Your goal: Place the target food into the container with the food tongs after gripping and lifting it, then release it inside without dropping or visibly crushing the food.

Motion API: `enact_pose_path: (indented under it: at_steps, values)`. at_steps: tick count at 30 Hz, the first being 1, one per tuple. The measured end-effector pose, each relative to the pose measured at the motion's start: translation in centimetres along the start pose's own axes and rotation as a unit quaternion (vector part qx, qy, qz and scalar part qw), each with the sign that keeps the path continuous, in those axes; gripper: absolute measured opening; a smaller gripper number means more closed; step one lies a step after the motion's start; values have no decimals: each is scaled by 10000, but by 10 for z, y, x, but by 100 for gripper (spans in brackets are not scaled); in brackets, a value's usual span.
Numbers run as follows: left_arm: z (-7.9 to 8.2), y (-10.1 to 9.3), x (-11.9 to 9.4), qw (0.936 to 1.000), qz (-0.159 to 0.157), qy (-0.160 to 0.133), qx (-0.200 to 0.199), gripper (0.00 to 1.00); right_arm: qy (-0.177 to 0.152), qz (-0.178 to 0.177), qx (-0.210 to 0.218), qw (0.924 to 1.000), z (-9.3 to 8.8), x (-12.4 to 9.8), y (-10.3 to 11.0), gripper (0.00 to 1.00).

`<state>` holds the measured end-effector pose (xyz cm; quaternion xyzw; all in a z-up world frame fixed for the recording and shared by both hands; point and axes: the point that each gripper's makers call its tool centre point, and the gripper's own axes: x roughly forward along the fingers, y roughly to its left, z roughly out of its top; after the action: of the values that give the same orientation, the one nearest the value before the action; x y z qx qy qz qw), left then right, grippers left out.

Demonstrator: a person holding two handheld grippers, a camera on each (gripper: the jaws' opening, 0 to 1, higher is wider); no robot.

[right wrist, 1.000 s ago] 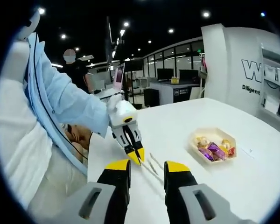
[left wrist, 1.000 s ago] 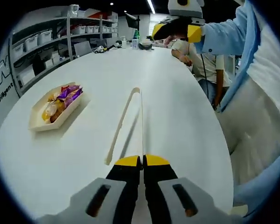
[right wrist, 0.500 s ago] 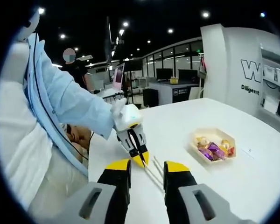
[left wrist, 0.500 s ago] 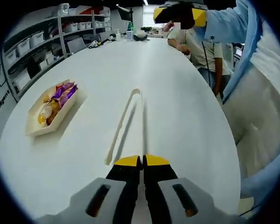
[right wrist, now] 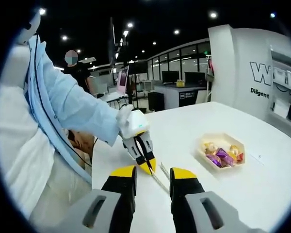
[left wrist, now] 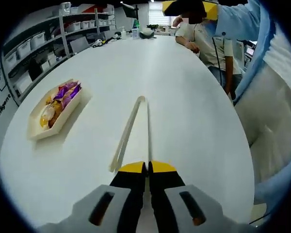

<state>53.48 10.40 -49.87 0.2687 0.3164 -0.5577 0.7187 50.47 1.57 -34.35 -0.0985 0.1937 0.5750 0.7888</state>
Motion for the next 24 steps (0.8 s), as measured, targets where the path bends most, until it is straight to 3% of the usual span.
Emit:
enact_pose_path:
  at_steps: [12, 19, 21, 24]
  values:
    - [0, 2, 0, 9999, 71, -57, -144, 2, 2, 17, 0, 10000, 0, 2, -1, 20]
    - [4, 3, 1, 9994, 106, -187, -263, 12, 12, 11, 5, 10000, -1, 1, -1, 20]
    - [5, 4, 0, 9991, 160, -230, -315, 20, 3, 13, 5, 10000, -1, 1, -1, 20]
    - [5, 3, -5, 9988, 180, -301, -339, 20, -6, 17, 7, 10000, -1, 2, -1, 20]
